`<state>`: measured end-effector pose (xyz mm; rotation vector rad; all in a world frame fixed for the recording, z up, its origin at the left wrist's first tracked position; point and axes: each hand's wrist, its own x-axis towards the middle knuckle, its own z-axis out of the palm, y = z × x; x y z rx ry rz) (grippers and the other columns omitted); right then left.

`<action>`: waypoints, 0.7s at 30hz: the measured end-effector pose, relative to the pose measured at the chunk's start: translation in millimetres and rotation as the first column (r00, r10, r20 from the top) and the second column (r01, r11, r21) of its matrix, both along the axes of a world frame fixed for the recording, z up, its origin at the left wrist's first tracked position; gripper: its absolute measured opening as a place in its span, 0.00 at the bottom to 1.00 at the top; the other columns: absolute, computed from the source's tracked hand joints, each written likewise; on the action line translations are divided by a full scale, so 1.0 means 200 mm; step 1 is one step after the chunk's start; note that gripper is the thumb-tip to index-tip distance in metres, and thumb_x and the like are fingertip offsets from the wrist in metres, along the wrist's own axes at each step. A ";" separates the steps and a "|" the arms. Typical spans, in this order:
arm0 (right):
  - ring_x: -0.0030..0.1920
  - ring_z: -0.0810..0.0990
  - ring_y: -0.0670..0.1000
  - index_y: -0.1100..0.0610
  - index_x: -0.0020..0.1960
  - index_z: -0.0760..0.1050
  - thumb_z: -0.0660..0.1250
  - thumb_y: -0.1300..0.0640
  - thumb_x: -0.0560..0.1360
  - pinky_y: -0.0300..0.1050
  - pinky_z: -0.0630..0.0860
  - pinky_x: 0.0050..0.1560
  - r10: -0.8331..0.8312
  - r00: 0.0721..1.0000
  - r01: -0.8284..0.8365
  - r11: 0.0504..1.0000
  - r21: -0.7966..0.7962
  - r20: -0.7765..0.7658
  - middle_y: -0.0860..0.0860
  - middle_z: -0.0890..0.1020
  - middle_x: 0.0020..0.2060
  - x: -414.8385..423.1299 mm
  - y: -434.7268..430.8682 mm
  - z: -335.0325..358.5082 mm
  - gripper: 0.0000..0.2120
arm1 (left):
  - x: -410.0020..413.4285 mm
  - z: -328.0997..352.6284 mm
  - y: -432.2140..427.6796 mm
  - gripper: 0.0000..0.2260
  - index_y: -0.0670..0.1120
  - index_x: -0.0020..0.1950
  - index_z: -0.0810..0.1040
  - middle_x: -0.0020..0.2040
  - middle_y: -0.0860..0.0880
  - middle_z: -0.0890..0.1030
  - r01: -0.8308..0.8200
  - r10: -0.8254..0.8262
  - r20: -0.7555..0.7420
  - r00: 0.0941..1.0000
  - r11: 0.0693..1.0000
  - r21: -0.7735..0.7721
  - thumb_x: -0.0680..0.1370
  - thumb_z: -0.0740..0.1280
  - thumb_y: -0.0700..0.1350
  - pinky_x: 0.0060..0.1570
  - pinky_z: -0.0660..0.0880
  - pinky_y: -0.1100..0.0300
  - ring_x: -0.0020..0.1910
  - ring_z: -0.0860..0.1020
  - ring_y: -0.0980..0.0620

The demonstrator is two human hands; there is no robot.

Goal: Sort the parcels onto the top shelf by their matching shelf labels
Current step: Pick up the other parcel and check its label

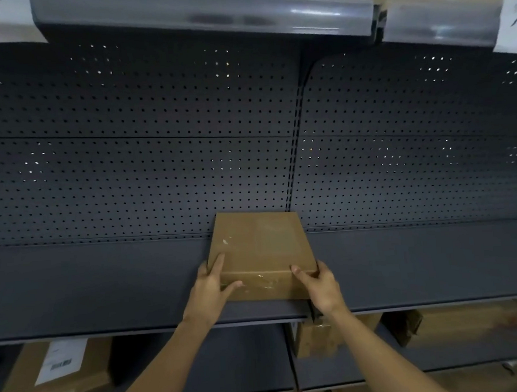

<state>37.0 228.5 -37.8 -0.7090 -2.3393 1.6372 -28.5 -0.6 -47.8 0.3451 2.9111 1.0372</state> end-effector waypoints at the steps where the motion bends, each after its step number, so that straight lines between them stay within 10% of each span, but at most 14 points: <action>1: 0.61 0.80 0.54 0.58 0.72 0.73 0.72 0.46 0.77 0.44 0.74 0.58 -0.008 1.000 0.008 1.000 -0.018 -0.019 0.49 0.81 0.54 0.00 0.00 0.00 0.27 | 0.00 0.00 0.00 0.36 0.53 0.81 0.57 0.79 0.36 0.58 -0.006 0.006 0.003 1.000 0.999 0.039 0.77 0.68 0.59 0.68 0.69 0.45 0.74 0.66 0.37; 13: 0.70 0.73 0.53 0.50 0.74 0.70 0.67 0.39 0.77 0.59 0.67 0.75 -0.169 0.964 0.045 0.865 -0.500 -0.204 0.49 0.76 0.69 0.04 -0.05 0.15 0.29 | 0.09 0.00 -0.06 0.33 0.52 0.74 0.72 0.75 0.48 0.71 -0.107 0.144 -0.016 0.989 0.800 0.591 0.71 0.78 0.44 0.75 0.64 0.53 0.74 0.68 0.52; 21: 0.60 0.81 0.56 0.56 0.65 0.76 0.73 0.47 0.75 0.63 0.76 0.66 -0.177 0.971 0.033 0.758 -0.651 -0.158 0.54 0.83 0.58 0.08 -0.07 0.26 0.22 | 0.15 0.02 -0.08 0.32 0.55 0.77 0.66 0.76 0.51 0.68 -0.043 0.078 -0.038 0.996 0.824 0.564 0.75 0.74 0.49 0.70 0.63 0.61 0.73 0.67 0.54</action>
